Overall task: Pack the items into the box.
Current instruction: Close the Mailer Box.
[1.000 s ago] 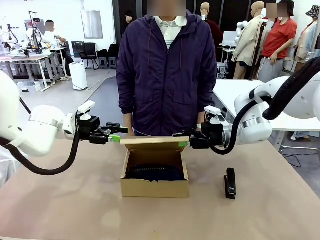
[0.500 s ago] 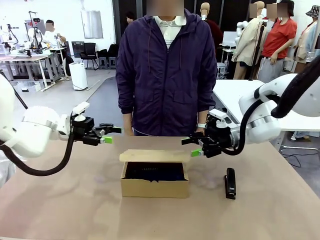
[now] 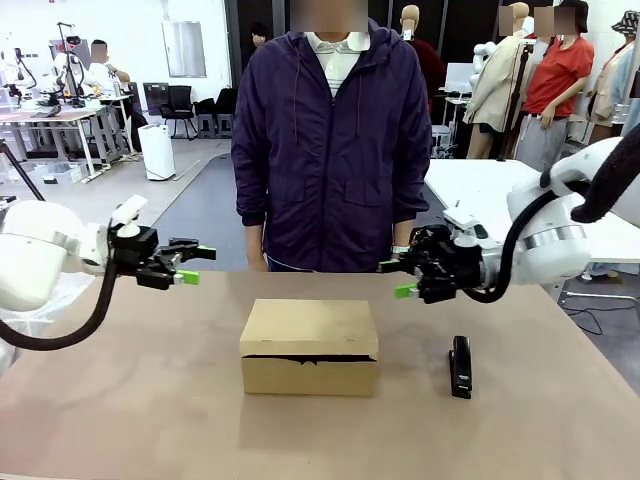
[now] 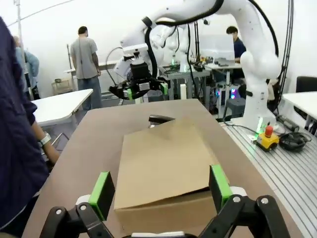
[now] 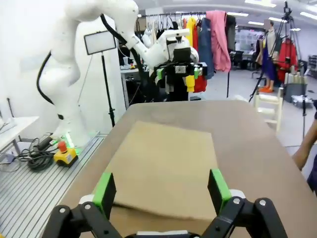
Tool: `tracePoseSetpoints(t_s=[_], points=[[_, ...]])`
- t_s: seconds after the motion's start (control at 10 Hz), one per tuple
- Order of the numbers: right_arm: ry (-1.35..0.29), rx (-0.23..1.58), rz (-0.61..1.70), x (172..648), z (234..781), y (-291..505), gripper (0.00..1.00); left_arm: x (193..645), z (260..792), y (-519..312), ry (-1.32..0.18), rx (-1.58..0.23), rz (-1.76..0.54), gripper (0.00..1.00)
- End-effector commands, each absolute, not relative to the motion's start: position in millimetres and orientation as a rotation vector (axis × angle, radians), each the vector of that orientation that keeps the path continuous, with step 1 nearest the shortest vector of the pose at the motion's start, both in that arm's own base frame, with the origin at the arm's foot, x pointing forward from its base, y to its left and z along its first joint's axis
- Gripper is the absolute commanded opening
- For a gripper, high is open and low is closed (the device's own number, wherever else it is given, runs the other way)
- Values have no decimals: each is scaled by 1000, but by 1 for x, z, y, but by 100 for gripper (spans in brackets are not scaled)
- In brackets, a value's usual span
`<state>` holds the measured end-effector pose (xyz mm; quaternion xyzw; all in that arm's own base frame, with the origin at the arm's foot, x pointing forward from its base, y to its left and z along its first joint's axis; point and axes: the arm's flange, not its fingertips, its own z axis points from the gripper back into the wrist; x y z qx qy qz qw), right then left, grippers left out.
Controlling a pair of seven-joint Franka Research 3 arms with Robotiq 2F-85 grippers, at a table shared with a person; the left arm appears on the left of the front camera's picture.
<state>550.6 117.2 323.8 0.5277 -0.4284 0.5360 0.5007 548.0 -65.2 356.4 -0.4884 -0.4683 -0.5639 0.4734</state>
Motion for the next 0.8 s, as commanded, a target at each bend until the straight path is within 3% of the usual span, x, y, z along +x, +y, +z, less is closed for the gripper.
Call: tracePoseSetpoints(t_s=[0.0,0.3,0.7], points=[[-1070,1128,1354,545,316,163,100,540,345,-104,-1141,-1084,-1465,100],[-982,1001,1356,549,298,195,100,537,318,-149,-1018,-1098,-1585,100],[-738,896,1416,545,271,210,100,531,282,-177,-795,-1070,-1666,100]])
